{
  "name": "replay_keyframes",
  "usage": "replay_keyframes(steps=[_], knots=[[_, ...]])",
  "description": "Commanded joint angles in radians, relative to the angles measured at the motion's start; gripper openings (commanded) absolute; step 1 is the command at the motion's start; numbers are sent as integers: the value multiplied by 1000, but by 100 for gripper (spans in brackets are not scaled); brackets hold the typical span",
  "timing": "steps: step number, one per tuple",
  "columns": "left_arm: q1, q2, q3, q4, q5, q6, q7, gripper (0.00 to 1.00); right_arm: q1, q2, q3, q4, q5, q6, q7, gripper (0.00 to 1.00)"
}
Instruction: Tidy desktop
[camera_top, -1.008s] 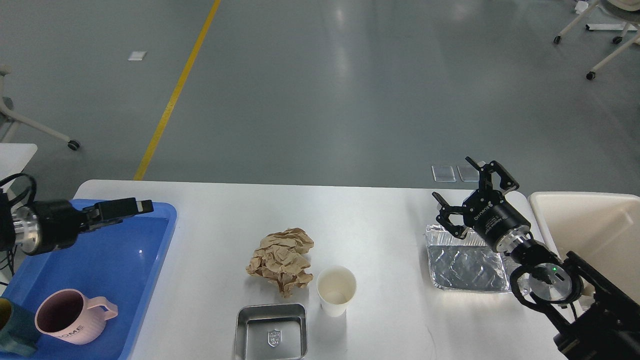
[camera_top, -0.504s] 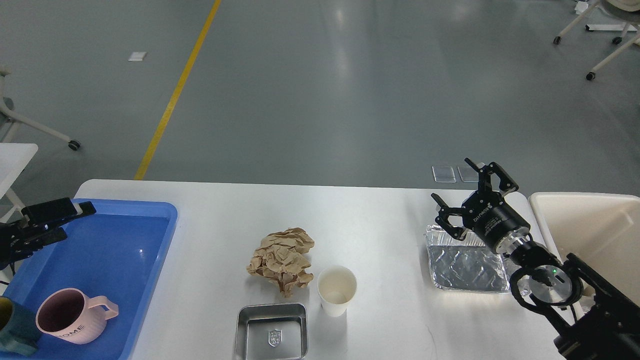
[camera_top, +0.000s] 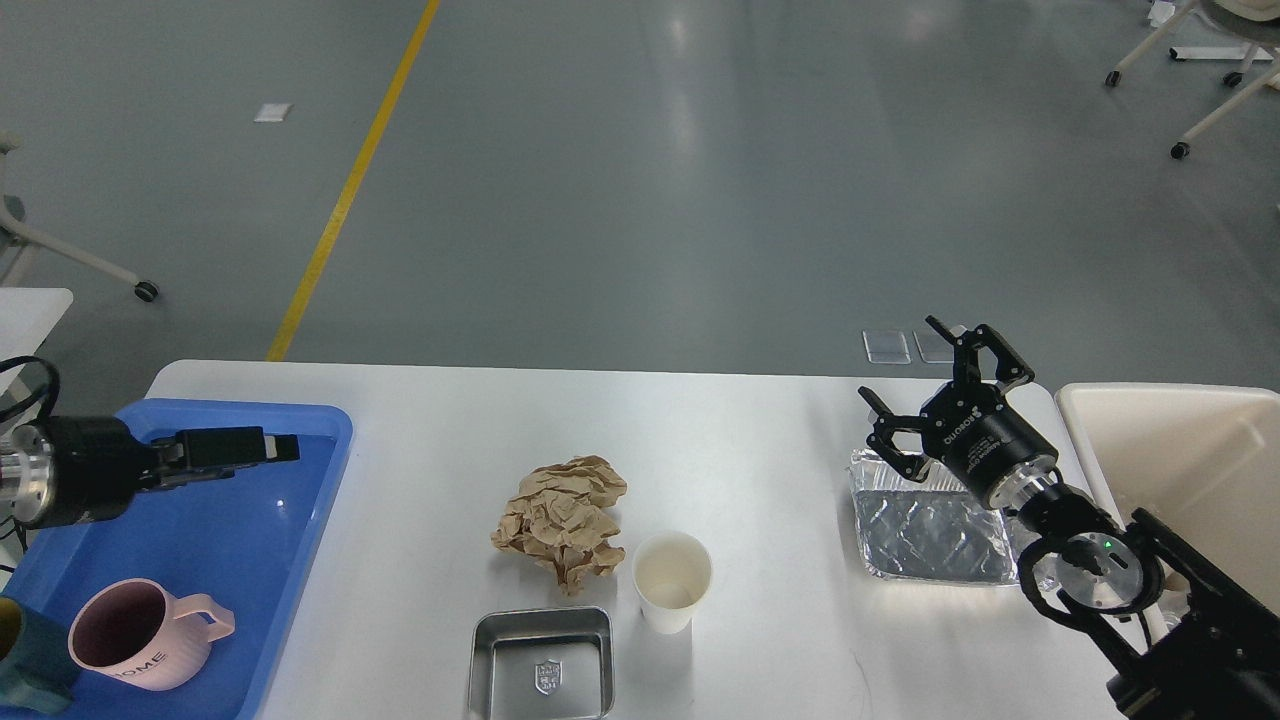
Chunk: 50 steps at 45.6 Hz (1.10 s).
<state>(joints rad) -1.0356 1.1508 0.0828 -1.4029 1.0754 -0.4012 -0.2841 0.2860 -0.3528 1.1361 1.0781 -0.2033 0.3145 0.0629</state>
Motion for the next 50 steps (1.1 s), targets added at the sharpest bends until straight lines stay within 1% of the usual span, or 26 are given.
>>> replay_keyframes(steps=[1, 6, 9, 10, 14, 16, 23, 31, 36, 41, 45, 47, 50], knots=[[-53, -114, 6, 22, 161, -71, 2, 97, -8, 2, 2, 8, -1, -2, 0, 100], [-63, -235, 8, 30, 314, -142, -3, 97, -8, 6, 2, 8, -1, -3, 0, 100], [-63, -304, 32, 36, 406, -160, -7, 97, -13, 6, 4, 8, -1, -8, 0, 100], [-63, -324, 47, 38, 437, -165, -15, 97, -14, 6, 5, 9, -1, -8, 2, 100], [-70, -405, 113, 64, 529, -165, -59, 97, -18, 3, 11, 19, -1, -8, 0, 100], [-80, -450, 136, 84, 551, -165, -75, 97, -22, 2, 13, 20, -1, -8, 2, 100], [-95, -577, 204, 151, 554, -165, -79, 97, -33, -6, 17, 29, -2, -8, 2, 100], [-106, -643, 235, 209, 563, -163, -89, 97, -54, -15, 43, 55, -2, -8, 2, 100], [-106, -698, 259, 251, 564, -153, -112, 97, -67, -15, 51, 71, -2, -8, 2, 100], [-97, -749, 267, 288, 586, -146, -119, 97, -77, -15, 57, 86, -2, -8, 2, 100], [-89, -773, 273, 314, 610, -125, -121, 96, -91, -15, 68, 94, -2, -8, 2, 100], [-86, -778, 284, 332, 613, -113, -127, 96, -96, -17, 73, 100, -2, -8, 2, 100], [-84, -783, 307, 357, 613, -97, -159, 94, -100, -21, 74, 106, -1, -8, 2, 100]])
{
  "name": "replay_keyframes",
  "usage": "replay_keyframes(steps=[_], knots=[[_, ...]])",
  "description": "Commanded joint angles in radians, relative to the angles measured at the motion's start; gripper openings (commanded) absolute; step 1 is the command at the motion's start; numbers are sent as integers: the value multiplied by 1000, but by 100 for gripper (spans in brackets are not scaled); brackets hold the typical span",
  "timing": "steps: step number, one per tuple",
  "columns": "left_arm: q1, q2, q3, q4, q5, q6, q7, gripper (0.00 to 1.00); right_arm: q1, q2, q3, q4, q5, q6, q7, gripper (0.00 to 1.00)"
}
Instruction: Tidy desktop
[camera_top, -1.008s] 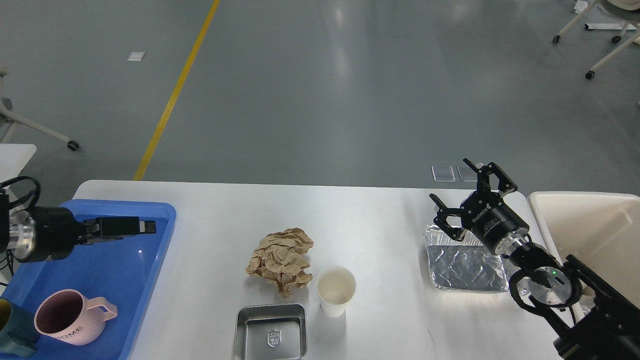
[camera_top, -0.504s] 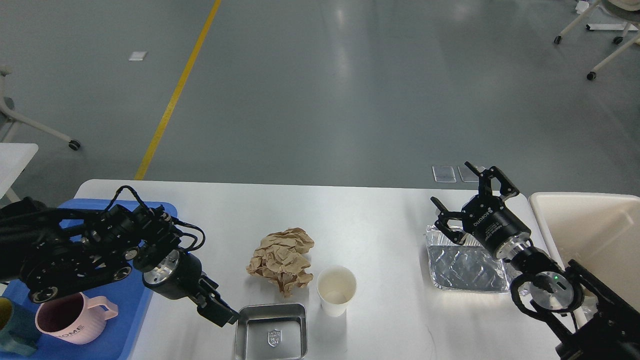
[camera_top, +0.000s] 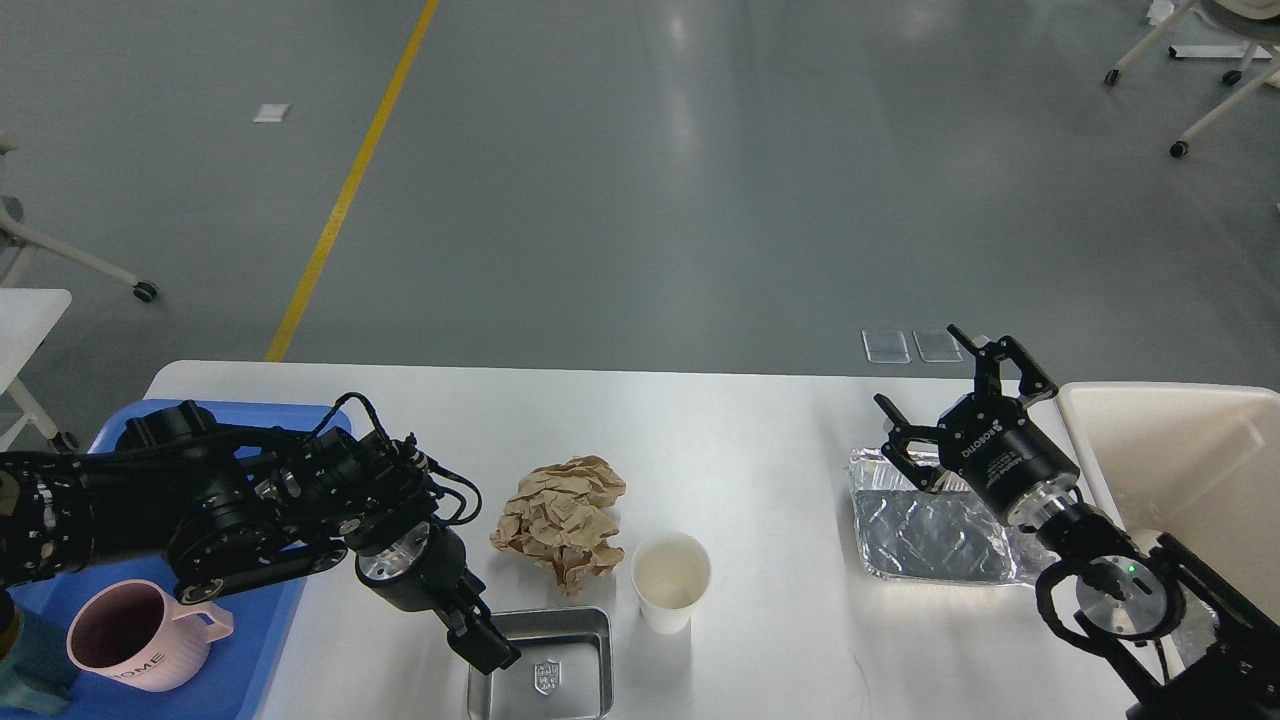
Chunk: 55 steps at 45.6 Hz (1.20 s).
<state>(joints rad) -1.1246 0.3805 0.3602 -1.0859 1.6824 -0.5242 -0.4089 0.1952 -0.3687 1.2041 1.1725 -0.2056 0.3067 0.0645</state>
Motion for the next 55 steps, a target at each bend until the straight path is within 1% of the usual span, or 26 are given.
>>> replay_keyframes(steps=[1, 3, 12, 18, 22, 26, 28, 29, 32, 37, 48, 55], knots=[[5, -14, 34, 47, 8, 30, -45, 93, -10, -7, 6, 12, 0, 0, 0, 100], [8, -14, 43, 64, 11, 41, -63, 92, -11, -10, 11, 13, 0, 0, 0, 100], [34, -15, 59, 95, 40, 82, -80, 85, -11, -15, 14, 15, 0, 0, 0, 100], [51, -15, 59, 119, 71, 105, -119, 80, -11, -15, 15, 19, 2, 0, 0, 100], [55, -15, 59, 132, 74, 115, -134, 78, -11, -15, 15, 19, 0, 0, 0, 100], [62, -18, 60, 136, 76, 131, -143, 74, -11, -15, 17, 18, 0, 0, 0, 100], [63, -20, 60, 136, 76, 139, -156, 72, -11, -15, 17, 18, 0, 0, 0, 100], [63, -20, 60, 138, 77, 148, -166, 70, -11, -15, 17, 18, 0, 0, 0, 100], [63, -20, 60, 138, 88, 164, -179, 65, -11, -15, 17, 18, 0, 0, 0, 100], [60, -18, 60, 138, 103, 216, -214, 57, -11, -15, 15, 16, 0, 0, 0, 100], [51, -6, 59, 136, 102, 233, -235, 49, -7, -12, 6, 15, 0, 0, -2, 100], [55, 0, 59, 138, 95, 251, -274, 47, -3, -15, 3, 12, 0, -1, -2, 100]])
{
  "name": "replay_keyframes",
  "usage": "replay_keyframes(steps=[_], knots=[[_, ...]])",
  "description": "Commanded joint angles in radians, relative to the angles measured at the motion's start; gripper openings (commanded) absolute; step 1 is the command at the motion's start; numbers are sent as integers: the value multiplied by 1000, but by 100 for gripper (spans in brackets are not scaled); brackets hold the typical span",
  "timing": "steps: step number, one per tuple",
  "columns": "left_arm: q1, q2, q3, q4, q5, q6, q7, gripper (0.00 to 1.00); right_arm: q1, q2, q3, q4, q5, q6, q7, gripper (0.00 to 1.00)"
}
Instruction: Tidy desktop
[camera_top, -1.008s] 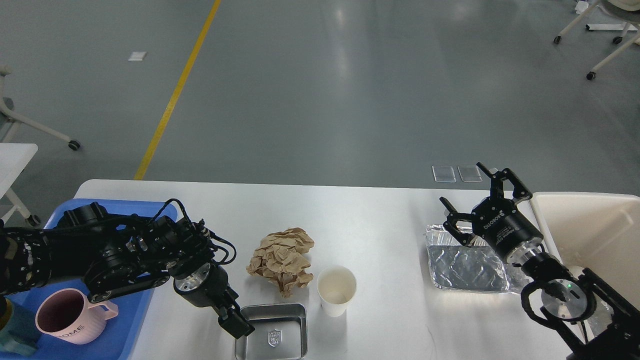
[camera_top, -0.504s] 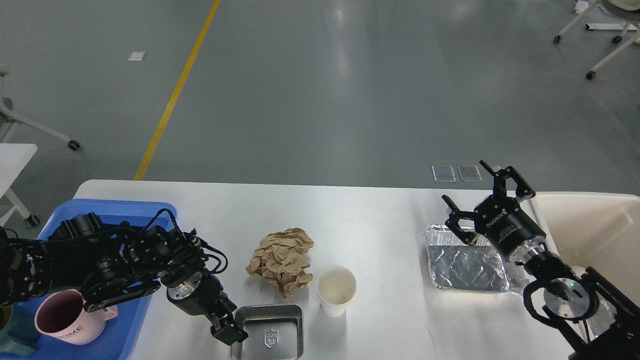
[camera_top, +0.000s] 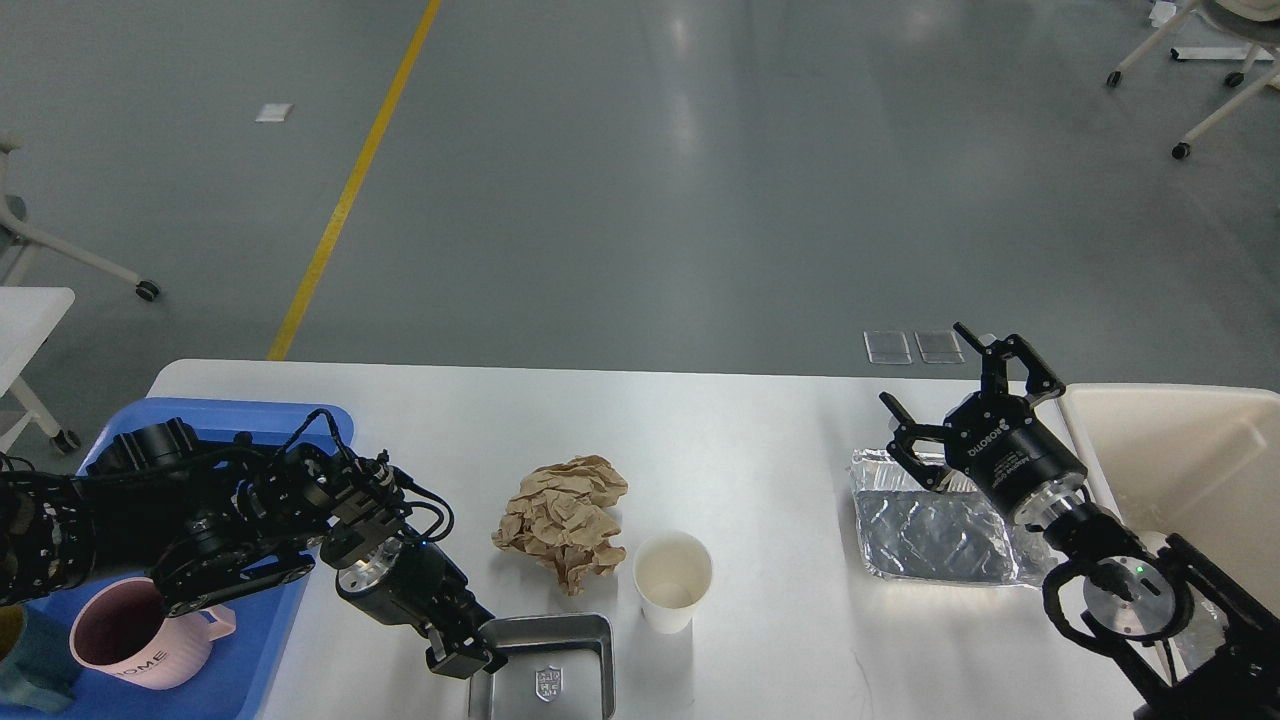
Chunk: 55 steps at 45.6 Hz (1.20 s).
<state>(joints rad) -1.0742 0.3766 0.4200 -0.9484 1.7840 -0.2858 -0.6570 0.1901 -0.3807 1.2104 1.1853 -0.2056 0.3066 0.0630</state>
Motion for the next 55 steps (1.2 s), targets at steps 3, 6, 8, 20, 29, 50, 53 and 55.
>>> replay_keyframes(steps=[3, 6, 8, 20, 29, 50, 53, 55], knots=[[11, 5, -1, 0, -5, 13, -45, 47, 2, -3, -3, -1, 0, -1, 0, 100], [14, 7, -1, 2, -5, 17, -53, 46, 2, -3, -3, -3, 0, -1, 0, 100], [16, 5, -1, 13, -5, 20, -55, 44, 0, -3, -3, -1, 0, -1, 0, 100], [34, 4, 0, 66, -6, 8, -82, 35, -1, -7, 1, 3, 0, -1, 0, 100], [31, -2, 86, 122, -2, 8, -93, 6, -1, -9, 9, 7, 0, -1, 0, 100], [8, -10, 99, 129, -3, 13, -127, 0, 6, -13, 18, 14, 0, 0, 0, 100], [4, -8, 99, 129, -8, 14, -128, 0, 8, -10, 17, 14, 0, -1, 0, 100], [-4, -4, 97, 126, -12, 14, -131, 0, 8, -9, 17, 13, 0, -1, 1, 100]])
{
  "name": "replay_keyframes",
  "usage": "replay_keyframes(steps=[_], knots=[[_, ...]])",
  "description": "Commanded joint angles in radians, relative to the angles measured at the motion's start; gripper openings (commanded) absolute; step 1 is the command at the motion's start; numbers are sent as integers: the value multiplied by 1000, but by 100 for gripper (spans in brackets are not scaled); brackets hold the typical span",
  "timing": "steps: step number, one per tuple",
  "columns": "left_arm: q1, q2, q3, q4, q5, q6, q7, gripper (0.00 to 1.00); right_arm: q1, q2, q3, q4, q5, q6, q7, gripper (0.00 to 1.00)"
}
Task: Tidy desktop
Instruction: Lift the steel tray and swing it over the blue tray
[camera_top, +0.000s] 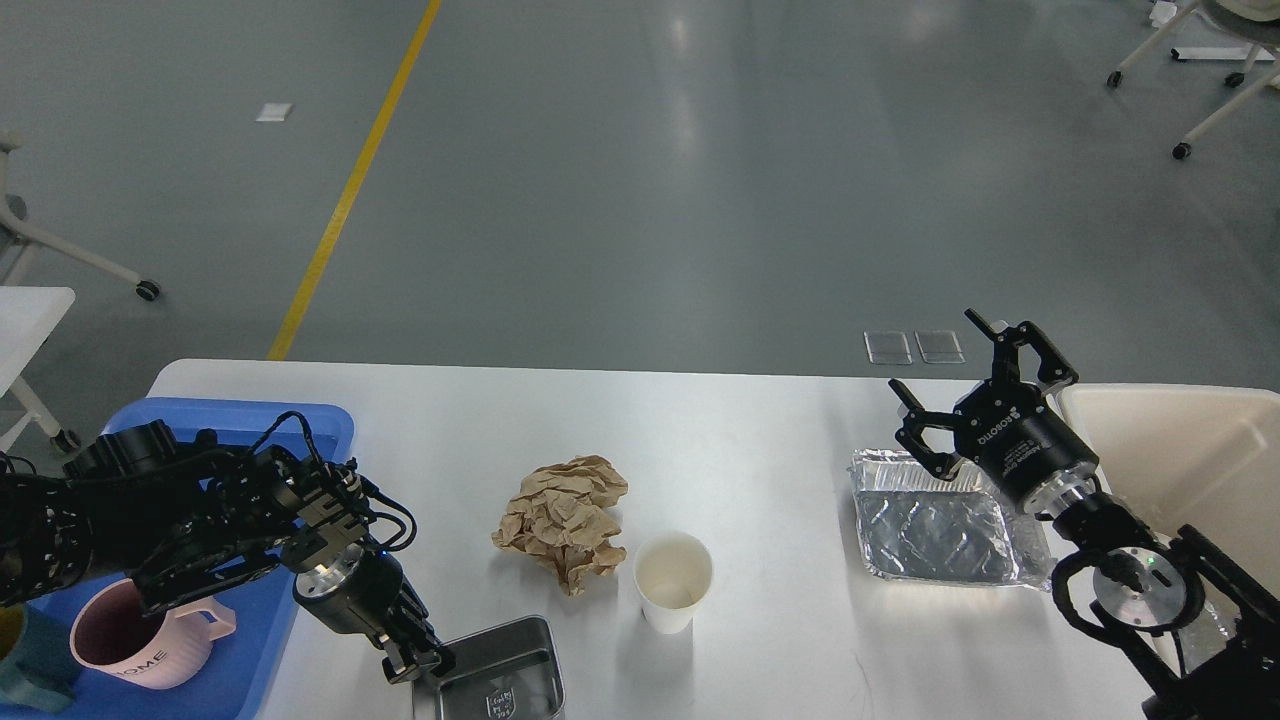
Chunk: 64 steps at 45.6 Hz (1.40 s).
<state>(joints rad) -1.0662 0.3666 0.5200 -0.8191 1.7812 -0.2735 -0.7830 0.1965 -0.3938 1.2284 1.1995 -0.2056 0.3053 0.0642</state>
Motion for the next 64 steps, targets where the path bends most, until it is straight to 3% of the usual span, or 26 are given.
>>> replay_keyframes(steps=[1, 18, 34, 47, 64], knots=[[-17, 9, -8, -3, -9, 2, -8, 0, 1, 6, -3, -1, 0, 0, -1, 100], [-120, 198, -164, -89, -134, -13, -15, 0, 0, 7, -15, -6, -14, 0, -1, 100], [-120, 540, -227, -183, -140, 53, -19, 0, -3, 0, -13, -1, -14, 0, -1, 100], [-54, 710, -409, -184, -365, 63, -19, 0, 0, 3, -20, -3, -14, 0, -1, 100], [109, 861, -433, -176, -520, 172, -15, 0, -6, 0, -20, -1, -14, 0, -1, 100]])
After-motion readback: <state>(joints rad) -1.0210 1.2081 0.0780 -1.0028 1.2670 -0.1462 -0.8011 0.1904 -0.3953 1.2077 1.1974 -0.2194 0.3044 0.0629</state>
